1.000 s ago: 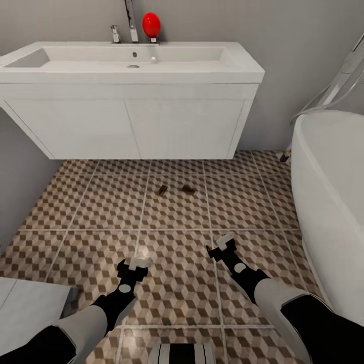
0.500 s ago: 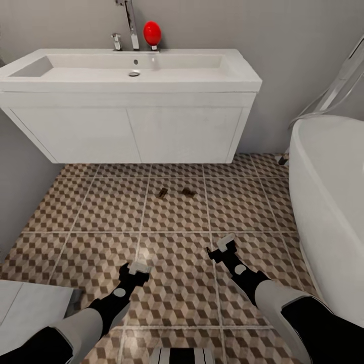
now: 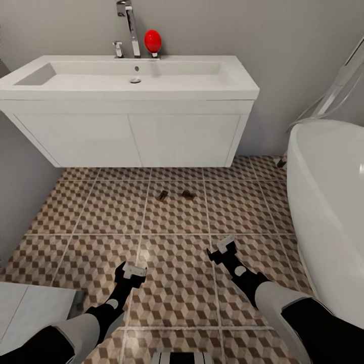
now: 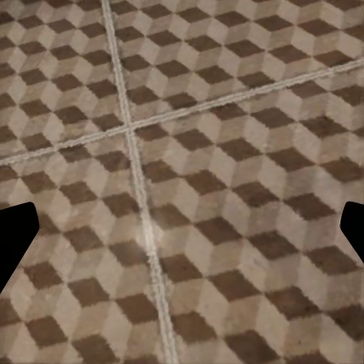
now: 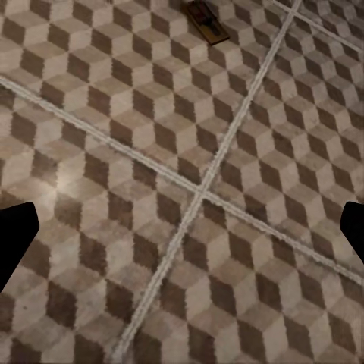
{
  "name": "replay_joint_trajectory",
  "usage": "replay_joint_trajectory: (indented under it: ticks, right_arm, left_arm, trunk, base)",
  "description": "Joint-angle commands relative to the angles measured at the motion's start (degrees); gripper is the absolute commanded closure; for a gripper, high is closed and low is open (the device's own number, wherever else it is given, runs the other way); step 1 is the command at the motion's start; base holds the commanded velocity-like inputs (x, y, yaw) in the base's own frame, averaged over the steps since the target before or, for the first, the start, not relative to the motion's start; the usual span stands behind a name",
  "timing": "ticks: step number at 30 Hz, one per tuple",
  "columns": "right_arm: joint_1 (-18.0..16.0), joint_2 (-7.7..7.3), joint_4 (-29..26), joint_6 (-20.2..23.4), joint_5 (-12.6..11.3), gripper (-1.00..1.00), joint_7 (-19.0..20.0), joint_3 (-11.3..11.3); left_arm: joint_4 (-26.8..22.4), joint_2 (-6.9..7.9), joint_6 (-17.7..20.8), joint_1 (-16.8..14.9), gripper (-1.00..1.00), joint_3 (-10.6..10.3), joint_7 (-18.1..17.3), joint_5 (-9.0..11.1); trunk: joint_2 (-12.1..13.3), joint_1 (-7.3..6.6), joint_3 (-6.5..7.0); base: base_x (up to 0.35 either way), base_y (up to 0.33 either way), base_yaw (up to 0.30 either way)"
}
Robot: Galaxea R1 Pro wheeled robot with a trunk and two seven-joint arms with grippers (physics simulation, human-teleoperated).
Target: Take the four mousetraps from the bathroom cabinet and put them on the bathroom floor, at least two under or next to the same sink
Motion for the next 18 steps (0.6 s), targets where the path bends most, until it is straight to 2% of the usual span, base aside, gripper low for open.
replay_joint_trajectory:
  ticks: [1,18]
  right_arm:
    - [-0.01,0.04,0.09,-0.10,0.57,-1.00,-0.52,0.14]
    - [0.03,0.07,0.09,-0.10,0.54,-1.00,-0.49,0.14]
  left_arm:
    - [0.25,-0.02,-0.37,-0.04,-1.00,-0.47,0.27,0.30]
    - [1.34,-0.15,-0.81,-0.04,-1.00,-0.50,0.19,0.31]
  trunk:
    - [0.40,-0.23,0.15]
    - [7.22,-3.96,3.21]
  base:
    - [0.000,0.000,0.000]
    - [0.000,0.000,0.000]
